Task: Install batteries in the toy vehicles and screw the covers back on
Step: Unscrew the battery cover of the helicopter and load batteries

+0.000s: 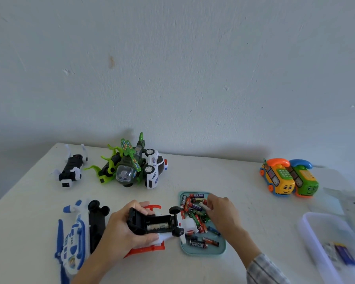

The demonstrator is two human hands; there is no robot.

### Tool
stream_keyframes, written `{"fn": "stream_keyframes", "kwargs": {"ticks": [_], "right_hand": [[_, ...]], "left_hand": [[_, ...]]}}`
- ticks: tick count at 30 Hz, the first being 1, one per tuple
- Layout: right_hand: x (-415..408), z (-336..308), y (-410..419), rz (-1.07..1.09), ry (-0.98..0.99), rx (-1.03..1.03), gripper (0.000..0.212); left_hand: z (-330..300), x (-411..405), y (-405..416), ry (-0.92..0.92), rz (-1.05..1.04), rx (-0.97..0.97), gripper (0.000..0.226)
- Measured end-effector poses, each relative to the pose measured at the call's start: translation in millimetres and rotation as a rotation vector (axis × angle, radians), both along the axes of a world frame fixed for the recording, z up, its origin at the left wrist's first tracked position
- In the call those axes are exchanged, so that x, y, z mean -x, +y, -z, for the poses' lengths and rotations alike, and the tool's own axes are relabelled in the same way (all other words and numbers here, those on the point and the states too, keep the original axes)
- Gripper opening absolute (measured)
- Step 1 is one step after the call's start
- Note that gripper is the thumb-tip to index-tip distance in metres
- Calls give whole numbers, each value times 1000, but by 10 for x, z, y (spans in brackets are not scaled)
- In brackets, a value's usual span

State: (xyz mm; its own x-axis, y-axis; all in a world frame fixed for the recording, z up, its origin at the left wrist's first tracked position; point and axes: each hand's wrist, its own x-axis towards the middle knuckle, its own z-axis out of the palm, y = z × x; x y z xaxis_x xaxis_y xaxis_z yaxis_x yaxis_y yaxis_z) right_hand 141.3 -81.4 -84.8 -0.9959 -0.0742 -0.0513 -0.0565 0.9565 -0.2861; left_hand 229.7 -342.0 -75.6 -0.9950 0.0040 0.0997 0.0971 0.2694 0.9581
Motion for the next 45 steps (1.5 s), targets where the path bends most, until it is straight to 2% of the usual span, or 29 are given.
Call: {"fn": "stream_keyframes", "kwargs": {"ticks": [3, 6, 8, 10, 12, 13, 15, 17, 21, 26, 36, 39, 45], "right_hand": [[-26, -30, 56, 7, 3, 154, 29], [-84, -141, 134, 82, 3, 417, 27], [-136, -218, 167, 162, -68, 762, 21], [-198, -279, 166, 220, -241, 1221, 17], [-256, -312, 148, 232, -412, 1579, 30], [-274, -319, 137, 227, -468, 1693, 37], [-307, -338, 95, 220, -528, 1796, 43], [-332, -344, 37, 219, -536, 1793, 41], [-396, -386, -84, 196, -435, 1666, 21], [-578, -540, -348, 122, -303, 1584, 17], [-821, -297, -780, -96, 144, 773, 17], [-797, -190, -769, -173, 249, 652, 17], [-768, -149, -829, -194, 360, 566, 17]], "left_hand": [[-9, -1, 3, -4, 8, -3, 53], [-1, 7, -9, -14, 2, -8, 59], [6, 17, -10, -15, -2, -8, 57], [10, 24, -13, -14, 2, -12, 52], [12, 26, -11, -9, 11, -13, 52], [14, 24, -10, -3, 10, -9, 53], [13, 21, -6, 6, 8, -1, 50], [17, 20, -4, 13, 12, -1, 48], [23, 20, -5, 16, 24, -4, 47], [17, 26, -8, -1, 32, 6, 48], [10, 17, -4, 17, 4, 12, 48], [20, 18, -5, 22, 10, 3, 46], [20, 23, -8, 17, 10, 15, 47]]}}
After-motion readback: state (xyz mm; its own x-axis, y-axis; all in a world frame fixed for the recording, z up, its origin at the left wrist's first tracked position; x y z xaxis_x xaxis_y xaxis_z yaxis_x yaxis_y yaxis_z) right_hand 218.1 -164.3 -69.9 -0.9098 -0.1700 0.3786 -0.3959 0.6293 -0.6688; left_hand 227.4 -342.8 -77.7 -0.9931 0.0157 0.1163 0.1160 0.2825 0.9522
